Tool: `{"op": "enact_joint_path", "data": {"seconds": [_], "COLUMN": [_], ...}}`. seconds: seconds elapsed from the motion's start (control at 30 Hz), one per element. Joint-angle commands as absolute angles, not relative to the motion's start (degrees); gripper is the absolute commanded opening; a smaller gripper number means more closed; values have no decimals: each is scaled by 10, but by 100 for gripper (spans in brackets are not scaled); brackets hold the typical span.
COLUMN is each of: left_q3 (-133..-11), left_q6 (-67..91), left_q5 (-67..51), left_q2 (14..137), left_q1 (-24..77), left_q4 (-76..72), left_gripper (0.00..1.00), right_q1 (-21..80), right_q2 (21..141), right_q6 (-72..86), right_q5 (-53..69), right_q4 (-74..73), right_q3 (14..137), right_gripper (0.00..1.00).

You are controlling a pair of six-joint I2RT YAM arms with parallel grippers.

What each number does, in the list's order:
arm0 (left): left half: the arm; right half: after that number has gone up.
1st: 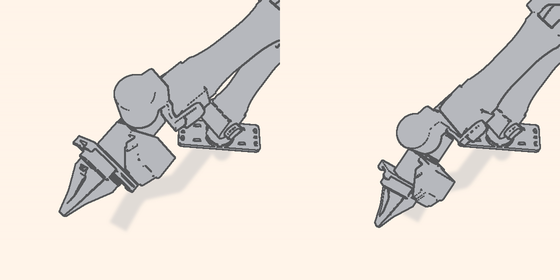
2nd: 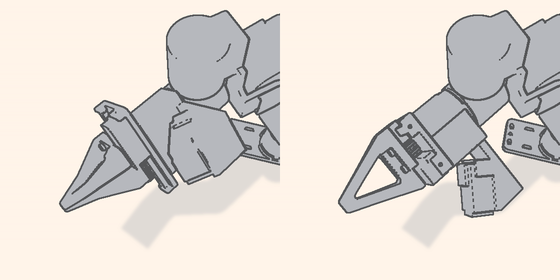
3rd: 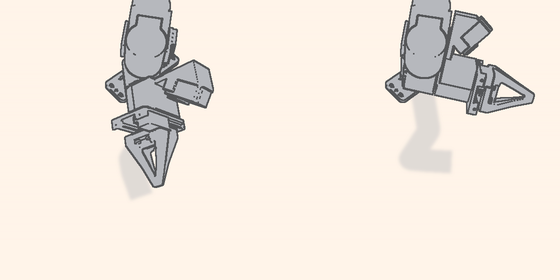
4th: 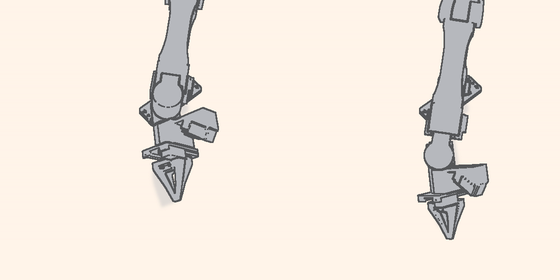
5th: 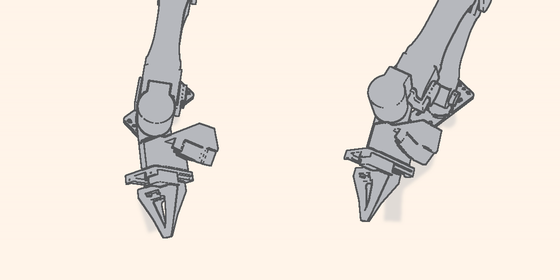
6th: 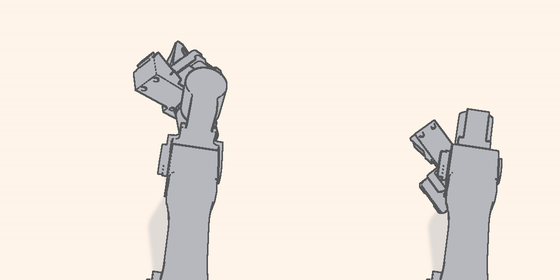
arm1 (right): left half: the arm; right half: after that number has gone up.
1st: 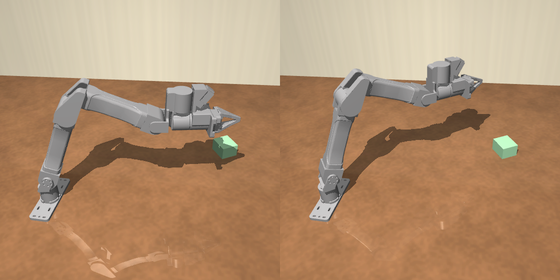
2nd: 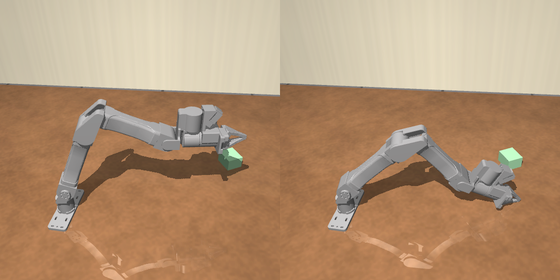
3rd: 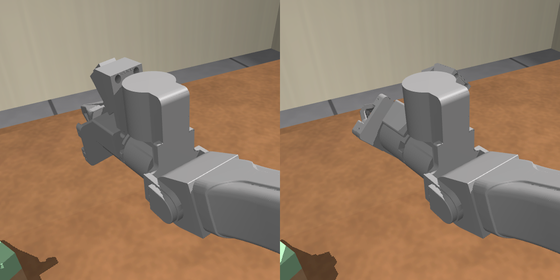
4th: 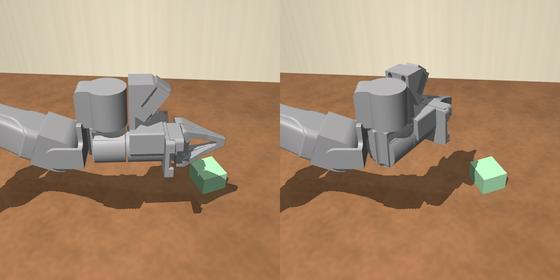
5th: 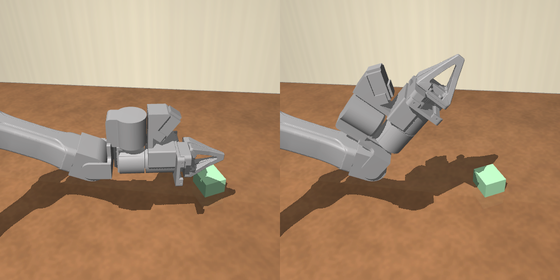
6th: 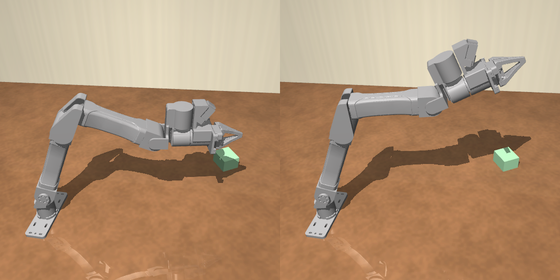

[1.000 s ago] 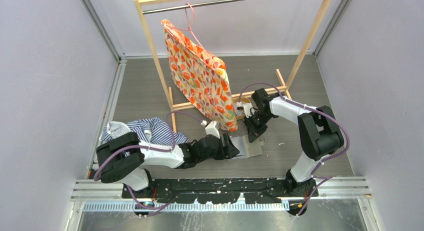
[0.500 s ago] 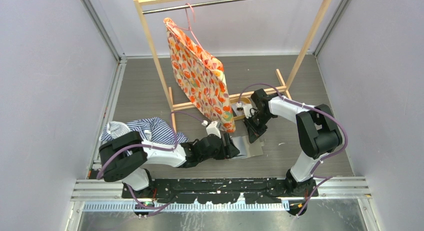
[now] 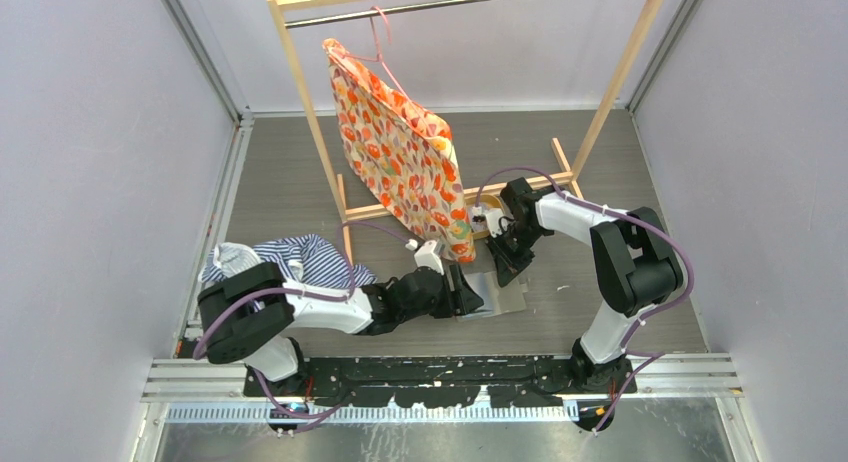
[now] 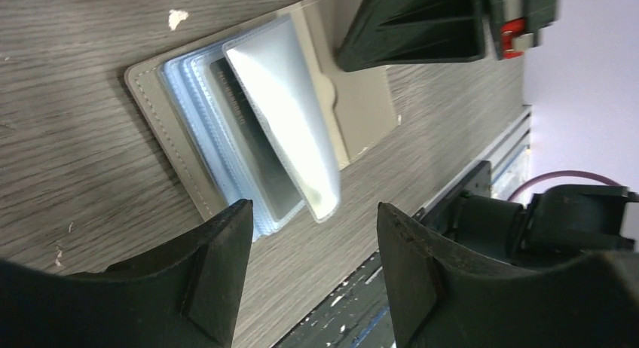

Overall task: Put the credit cards into the card holder
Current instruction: Open the card holder at the center of the board.

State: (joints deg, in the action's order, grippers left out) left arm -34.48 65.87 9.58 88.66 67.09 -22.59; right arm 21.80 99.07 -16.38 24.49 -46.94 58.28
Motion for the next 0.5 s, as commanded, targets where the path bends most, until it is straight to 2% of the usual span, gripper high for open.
{"op": "enact_joint_path", "data": {"seconds": [0.0,0.47], "left_q3": [-381,-397], "left_q6": [659,666], "left_q5": [86,58], "left_q2": [914,949], "left_q1": [666,664], "left_q4": [-220,-252], "left_gripper": [63,63], "right_q1": [222,224], "right_q2": [993,995], "right_q6": [-171,-172], "right_q5": [241,242], "right_q4": [-475,-476], "right_q3": [600,601], "right_gripper": [9,9]}}
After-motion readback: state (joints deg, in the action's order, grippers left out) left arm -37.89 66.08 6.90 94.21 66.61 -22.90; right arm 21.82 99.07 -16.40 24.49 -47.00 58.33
